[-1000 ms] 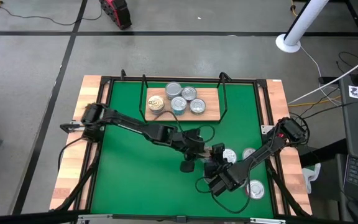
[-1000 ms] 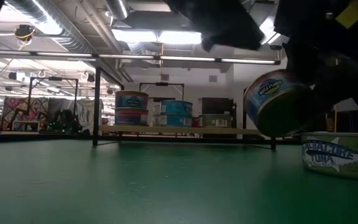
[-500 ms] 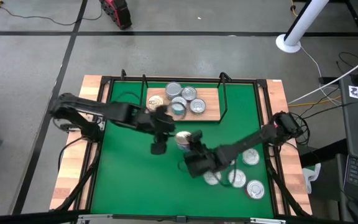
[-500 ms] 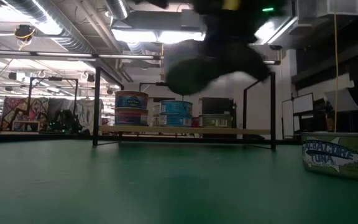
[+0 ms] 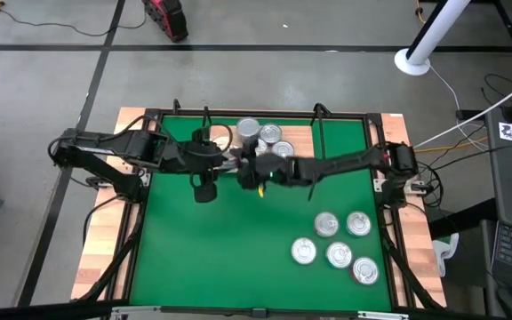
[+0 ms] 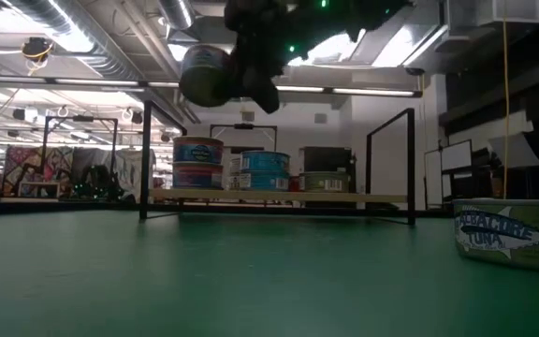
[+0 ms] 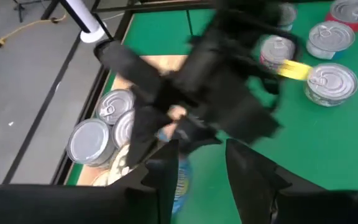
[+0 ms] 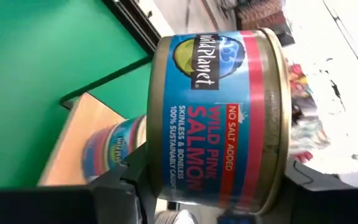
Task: Stack canned seafood by type on shelf
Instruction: Stack the blue pink tuna can on top of the other blue pink tuna cans on the shelf
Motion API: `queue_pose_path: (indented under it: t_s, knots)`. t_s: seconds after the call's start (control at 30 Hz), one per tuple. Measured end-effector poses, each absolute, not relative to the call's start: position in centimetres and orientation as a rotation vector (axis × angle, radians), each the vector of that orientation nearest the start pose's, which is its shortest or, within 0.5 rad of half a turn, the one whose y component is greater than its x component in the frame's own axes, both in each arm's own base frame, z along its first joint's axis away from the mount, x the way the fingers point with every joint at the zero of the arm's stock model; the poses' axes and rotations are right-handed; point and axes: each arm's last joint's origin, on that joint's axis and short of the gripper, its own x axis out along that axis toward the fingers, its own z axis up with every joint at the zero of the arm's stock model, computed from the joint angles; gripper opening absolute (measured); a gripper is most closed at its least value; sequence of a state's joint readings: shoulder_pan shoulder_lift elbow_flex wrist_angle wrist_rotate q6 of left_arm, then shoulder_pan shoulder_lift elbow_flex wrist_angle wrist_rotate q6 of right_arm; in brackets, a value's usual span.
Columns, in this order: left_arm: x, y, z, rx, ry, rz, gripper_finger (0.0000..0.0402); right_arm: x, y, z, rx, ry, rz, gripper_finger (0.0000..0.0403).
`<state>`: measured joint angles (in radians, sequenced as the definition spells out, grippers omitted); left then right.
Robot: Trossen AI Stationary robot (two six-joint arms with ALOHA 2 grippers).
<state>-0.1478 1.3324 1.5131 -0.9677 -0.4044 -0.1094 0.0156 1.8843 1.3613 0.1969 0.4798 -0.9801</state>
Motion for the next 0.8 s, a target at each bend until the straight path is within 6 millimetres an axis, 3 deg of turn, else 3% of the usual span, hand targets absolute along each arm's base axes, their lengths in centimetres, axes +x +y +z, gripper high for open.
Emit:
queue_pose_path:
  t_s: [0.17, 0.37, 0.8]
  knots:
    - [25.3, -2.6, 39.6, 0.151, 0.749, 0.270, 0.0127, 43.2, -4.7, 25.6, -1.041, 0.482, -0.222, 0.0184]
    - [25.4, -2.6, 39.7, 0.163, 0.745, 0.264, 0.0127, 43.5, -7.7, 24.6, -1.071, 0.460, -0.168, 0.0188]
    - [25.4, -2.6, 39.7, 0.164, 0.746, 0.264, 0.0127, 45.3, -8.4, 20.6, -1.164, 0.449, -0.163, 0.0189]
